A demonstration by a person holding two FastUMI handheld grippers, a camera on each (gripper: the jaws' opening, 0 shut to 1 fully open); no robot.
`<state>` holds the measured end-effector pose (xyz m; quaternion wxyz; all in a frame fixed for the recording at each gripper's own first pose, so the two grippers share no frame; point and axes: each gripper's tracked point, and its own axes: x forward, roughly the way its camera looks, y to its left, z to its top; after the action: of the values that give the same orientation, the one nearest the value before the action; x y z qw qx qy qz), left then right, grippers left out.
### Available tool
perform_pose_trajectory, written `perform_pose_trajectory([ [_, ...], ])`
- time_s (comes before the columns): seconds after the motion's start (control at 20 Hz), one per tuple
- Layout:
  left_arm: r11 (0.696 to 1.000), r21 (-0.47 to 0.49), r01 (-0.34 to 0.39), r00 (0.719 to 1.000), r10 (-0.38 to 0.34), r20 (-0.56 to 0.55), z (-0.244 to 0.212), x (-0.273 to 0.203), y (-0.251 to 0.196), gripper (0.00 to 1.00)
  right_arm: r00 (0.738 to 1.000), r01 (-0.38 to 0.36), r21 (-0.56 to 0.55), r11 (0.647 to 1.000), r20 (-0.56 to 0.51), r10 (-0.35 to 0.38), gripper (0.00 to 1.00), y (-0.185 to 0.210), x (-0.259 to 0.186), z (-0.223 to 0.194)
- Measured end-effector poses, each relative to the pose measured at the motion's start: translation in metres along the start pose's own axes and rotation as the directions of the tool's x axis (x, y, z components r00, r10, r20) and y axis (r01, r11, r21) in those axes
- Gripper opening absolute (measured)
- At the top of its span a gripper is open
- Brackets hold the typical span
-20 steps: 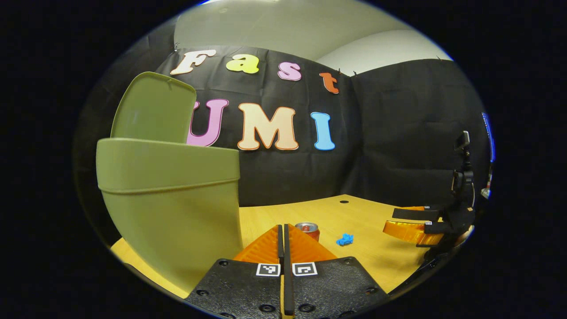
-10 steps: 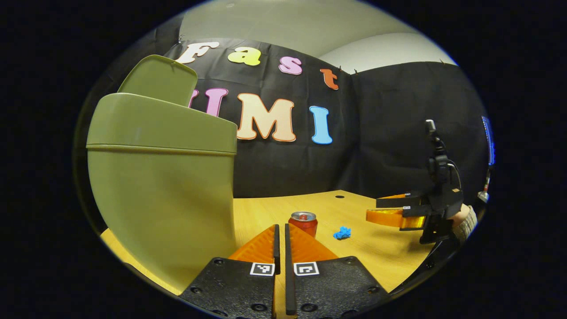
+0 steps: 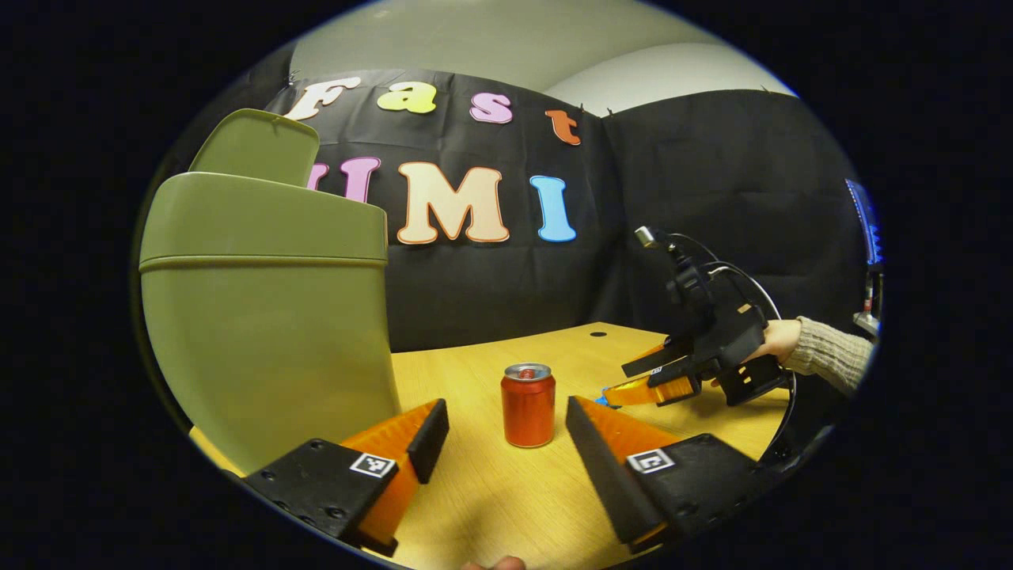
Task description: Press the lid of the desktop garbage bin to open it, pick up the crumpled paper on the desktop and throw it into the bin, then pick up the pop can on the desktop and drop it into the bin, and finally close the garbage bin lid.
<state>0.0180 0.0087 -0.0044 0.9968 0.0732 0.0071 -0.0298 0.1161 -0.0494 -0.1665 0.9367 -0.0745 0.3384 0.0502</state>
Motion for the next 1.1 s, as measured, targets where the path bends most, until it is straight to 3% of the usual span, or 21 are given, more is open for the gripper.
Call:
perform_pose_trajectory([
  [0.05,1.000,0.002,-0.004,1.000,0.004,0.001,0.001,0.000,0.004,0.96,1.000,-0.002,-0.007,1.000,-0.029,0.002,0.99,0.000,0.006,-0.003],
  [0.4,1.000,0.000,-0.020,1.000,0.020,-0.014,-0.004,0.003,0.009,0.96,0.988,-0.021,-0.036,0.999,-0.153,0.015,0.99,0.000,0.025,-0.019],
  [0.5,1.000,-0.002,-0.016,1.000,0.016,-0.016,-0.005,0.004,0.008,0.96,0.986,-0.034,-0.010,0.999,-0.163,0.032,0.92,0.004,0.027,-0.020],
  [0.6,1.000,-0.001,-0.015,1.000,0.015,-0.014,-0.004,0.003,0.008,0.96,0.983,-0.041,0.008,0.999,-0.178,0.042,0.78,0.006,0.026,-0.023],
  [0.65,1.000,0.000,-0.016,1.000,0.016,-0.013,-0.003,0.002,0.008,0.96,0.983,-0.039,0.011,0.999,-0.180,0.041,0.64,0.006,0.024,-0.022],
  [0.75,1.000,0.002,-0.019,1.000,0.019,-0.012,-0.004,0.003,0.009,1.00,0.981,-0.049,0.021,0.999,-0.186,0.052,0.54,0.009,0.023,-0.023],
  [0.85,1.000,0.000,-0.017,1.000,0.017,-0.014,-0.004,0.003,0.008,0.96,0.983,-0.052,0.031,0.998,-0.172,0.057,0.31,0.012,0.022,-0.019],
  [0.95,1.000,0.000,-0.016,1.000,0.016,-0.016,-0.004,0.003,0.008,0.96,0.984,-0.050,0.024,0.998,-0.169,0.053,0.15,0.011,0.017,-0.016],
  [1.0,1.000,-0.001,-0.014,1.000,0.014,-0.017,-0.005,0.002,0.007,0.96,0.986,-0.042,0.020,0.999,-0.162,0.045,0.18,0.010,0.015,-0.013],
  [1.1,1.000,-0.002,-0.015,1.000,0.015,-0.016,-0.004,0.002,0.007,0.96,0.991,-0.045,0.022,0.999,-0.128,0.047,0.12,0.012,0.007,0.000],
])
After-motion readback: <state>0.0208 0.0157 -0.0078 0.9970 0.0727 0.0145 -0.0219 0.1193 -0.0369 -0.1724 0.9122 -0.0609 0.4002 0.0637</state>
